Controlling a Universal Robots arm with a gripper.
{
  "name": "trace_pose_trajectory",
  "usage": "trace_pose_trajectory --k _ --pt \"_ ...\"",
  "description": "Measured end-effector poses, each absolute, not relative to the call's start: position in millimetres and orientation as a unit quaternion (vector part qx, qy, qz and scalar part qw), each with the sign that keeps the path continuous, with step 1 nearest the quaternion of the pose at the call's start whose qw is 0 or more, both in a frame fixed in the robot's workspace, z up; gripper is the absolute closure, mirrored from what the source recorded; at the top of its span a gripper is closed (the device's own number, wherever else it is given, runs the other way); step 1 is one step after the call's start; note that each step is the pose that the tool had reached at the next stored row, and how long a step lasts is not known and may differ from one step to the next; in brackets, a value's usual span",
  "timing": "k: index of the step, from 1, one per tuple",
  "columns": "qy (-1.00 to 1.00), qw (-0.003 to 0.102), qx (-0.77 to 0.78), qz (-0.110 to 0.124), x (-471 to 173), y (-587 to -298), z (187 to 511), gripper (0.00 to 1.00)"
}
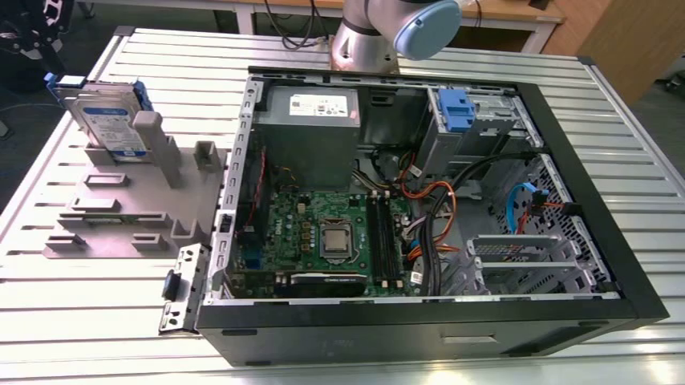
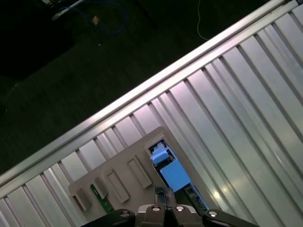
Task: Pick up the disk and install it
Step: 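Pick up the disk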
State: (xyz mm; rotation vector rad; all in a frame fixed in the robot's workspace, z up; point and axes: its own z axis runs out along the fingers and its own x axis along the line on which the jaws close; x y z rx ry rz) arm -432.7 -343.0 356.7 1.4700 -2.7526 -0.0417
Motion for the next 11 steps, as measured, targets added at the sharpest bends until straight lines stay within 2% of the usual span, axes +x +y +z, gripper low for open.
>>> trace_pose_trajectory --k 11 --pt "-0.873 0.011 0.488 -0.013 -432.7 -343.0 356.7 0.89"
